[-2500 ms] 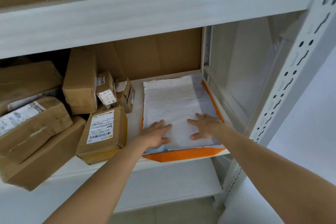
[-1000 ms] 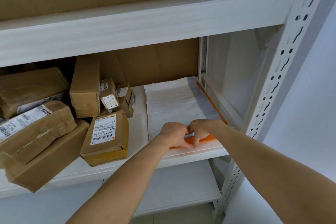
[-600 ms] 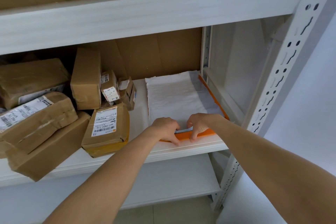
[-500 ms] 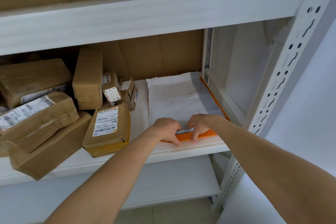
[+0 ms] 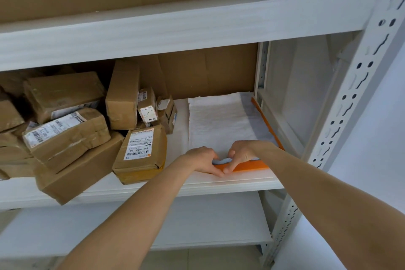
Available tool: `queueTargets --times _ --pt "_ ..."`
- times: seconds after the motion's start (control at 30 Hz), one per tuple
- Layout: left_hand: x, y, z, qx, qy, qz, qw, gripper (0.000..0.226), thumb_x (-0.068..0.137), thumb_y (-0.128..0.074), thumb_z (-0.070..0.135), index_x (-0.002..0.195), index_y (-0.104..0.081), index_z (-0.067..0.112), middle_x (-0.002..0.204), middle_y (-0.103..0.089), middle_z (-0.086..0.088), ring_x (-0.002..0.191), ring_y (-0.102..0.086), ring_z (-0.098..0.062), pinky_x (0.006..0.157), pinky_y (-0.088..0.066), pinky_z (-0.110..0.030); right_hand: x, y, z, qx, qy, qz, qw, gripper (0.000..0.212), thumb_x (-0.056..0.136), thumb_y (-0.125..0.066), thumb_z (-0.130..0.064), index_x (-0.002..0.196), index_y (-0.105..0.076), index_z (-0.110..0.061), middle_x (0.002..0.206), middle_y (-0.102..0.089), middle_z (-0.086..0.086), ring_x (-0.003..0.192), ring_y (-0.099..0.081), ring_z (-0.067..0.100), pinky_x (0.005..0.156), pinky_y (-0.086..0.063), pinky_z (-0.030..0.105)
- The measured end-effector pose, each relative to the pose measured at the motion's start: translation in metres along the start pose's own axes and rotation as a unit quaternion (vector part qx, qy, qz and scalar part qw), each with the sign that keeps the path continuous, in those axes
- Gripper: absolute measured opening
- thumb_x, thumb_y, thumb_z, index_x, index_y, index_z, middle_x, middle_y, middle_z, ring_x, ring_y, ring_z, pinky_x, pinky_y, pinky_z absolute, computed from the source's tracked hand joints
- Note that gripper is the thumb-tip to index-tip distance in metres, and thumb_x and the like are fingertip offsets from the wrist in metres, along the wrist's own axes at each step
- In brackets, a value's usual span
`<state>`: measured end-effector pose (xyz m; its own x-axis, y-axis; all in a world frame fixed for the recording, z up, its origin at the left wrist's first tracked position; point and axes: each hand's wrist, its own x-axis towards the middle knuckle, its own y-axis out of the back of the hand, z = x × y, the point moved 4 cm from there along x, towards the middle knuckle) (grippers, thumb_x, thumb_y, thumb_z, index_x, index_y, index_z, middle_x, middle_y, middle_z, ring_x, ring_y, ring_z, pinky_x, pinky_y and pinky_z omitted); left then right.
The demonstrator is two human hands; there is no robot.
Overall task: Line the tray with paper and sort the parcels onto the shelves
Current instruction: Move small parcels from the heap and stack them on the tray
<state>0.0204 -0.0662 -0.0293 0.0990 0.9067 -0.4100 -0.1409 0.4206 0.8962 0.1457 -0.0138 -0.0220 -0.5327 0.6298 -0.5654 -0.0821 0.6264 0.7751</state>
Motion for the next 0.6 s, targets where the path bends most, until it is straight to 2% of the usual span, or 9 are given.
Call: queueTargets --times 0.1,0.23,0.37,0.43,0.6 --pt "-0.010 0.012 -0.002 0.005 0.009 0.050 0.999 0.040 0.089 -0.054 0.049 0.122 -0.060 0.027 0.117 -0.061 0.003 0.107 -0.058 -0.021 0.084 -0.051 -0.035 0.000 0.006 -0.013 0.030 0.033 0.034 0.998 0.070 0.078 -0.066 -0.065 0.130 -0.059 -0.019 0.133 -0.057 -0.001 0.119 -0.052 0.020 0.103 -0.041 0.036" --pt "-0.029 0.031 -0.010 0.022 0.029 0.139 0.990 0.038 0.094 -0.054 0.031 0.131 -0.055 0.024 0.129 -0.055 0.000 0.116 -0.054 -0.022 0.092 -0.049 -0.034 0.000 0.010 -0.028 0.101 0.061 0.082 0.990 0.077 0.082 -0.066 -0.059 0.144 -0.039 -0.023 0.147 -0.042 -0.001 0.132 -0.041 0.023 0.108 -0.034 0.035" --pt "-0.052 0.042 -0.020 0.033 0.038 0.188 0.981 0.036 0.095 -0.054 0.028 0.130 -0.056 0.020 0.130 -0.049 -0.005 0.116 -0.053 -0.023 0.088 -0.046 -0.032 0.005 0.018 -0.048 0.155 0.084 0.139 0.974 0.083 0.080 -0.065 -0.064 0.146 -0.035 -0.023 0.150 -0.039 0.003 0.134 -0.041 0.024 0.109 -0.038 0.038" --pt "-0.063 0.045 -0.028 0.033 0.046 0.221 0.974 0.034 0.094 -0.053 0.024 0.127 -0.057 0.019 0.131 -0.048 -0.004 0.118 -0.052 -0.023 0.092 -0.048 -0.036 0.009 0.024 -0.057 0.167 0.073 0.174 0.968 0.082 0.081 -0.062 -0.065 0.146 -0.035 -0.023 0.151 -0.037 0.003 0.135 -0.041 0.025 0.109 -0.039 0.039" --pt "-0.086 0.054 -0.049 0.032 0.035 0.311 0.949 0.030 0.092 -0.053 0.015 0.120 -0.062 0.021 0.129 -0.047 0.001 0.112 -0.054 -0.018 0.083 -0.049 -0.030 0.017 0.033 -0.079 0.174 0.031 0.244 0.953 0.071 0.091 -0.057 -0.054 0.148 -0.033 -0.020 0.150 -0.035 0.011 0.133 -0.042 0.031 0.107 -0.040 0.042"
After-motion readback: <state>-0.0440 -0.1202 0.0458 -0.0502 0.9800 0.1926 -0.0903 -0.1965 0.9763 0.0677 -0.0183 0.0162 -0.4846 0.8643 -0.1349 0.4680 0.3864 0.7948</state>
